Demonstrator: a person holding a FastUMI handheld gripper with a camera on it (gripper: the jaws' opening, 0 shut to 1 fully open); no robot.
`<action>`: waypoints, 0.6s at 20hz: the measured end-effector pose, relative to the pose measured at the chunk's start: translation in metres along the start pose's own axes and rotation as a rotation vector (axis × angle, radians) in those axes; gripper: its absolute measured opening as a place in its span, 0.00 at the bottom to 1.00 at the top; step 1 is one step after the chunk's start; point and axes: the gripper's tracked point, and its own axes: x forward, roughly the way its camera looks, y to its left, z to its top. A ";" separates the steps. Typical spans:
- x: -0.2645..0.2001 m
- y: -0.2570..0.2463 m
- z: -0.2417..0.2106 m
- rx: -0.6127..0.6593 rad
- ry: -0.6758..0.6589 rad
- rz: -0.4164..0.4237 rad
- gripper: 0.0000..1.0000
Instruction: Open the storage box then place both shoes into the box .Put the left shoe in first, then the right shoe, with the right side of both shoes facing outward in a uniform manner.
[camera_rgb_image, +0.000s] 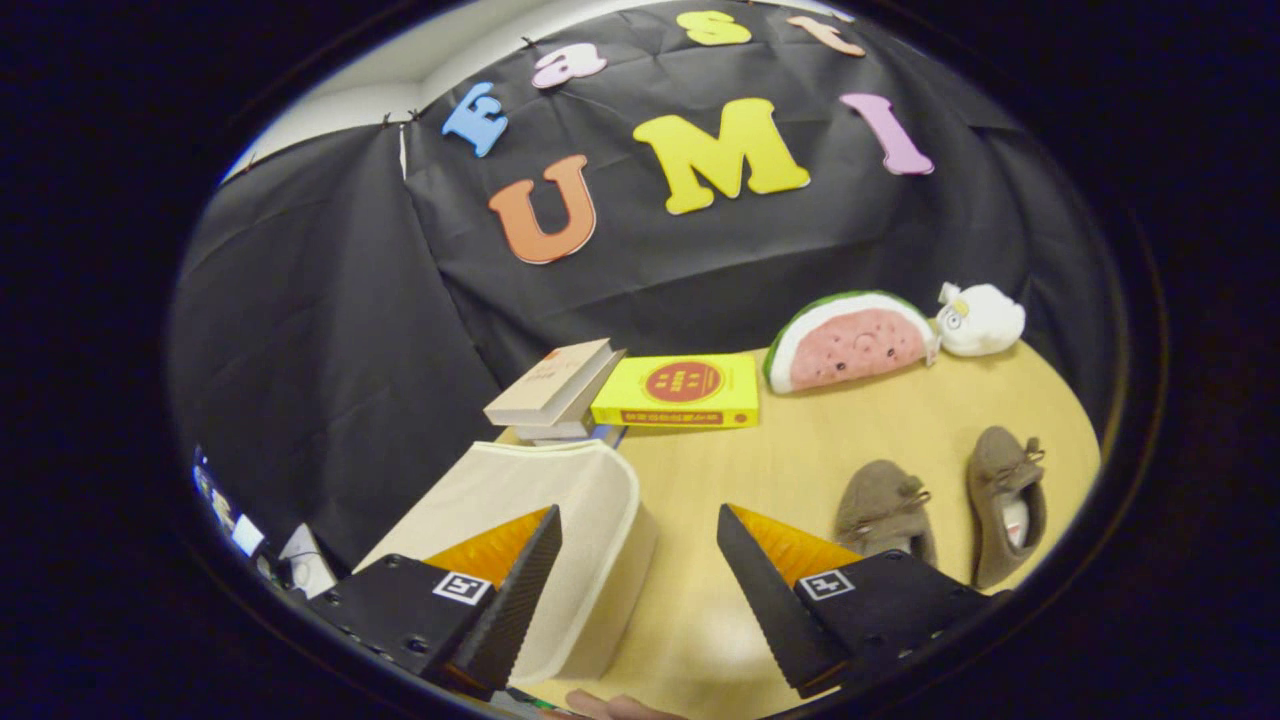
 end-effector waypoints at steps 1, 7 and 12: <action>0.005 0.004 -0.001 0.007 0.029 0.039 0.95; 0.025 0.013 -0.020 0.111 0.210 0.242 0.95; 0.037 0.032 -0.043 0.339 0.340 0.434 0.95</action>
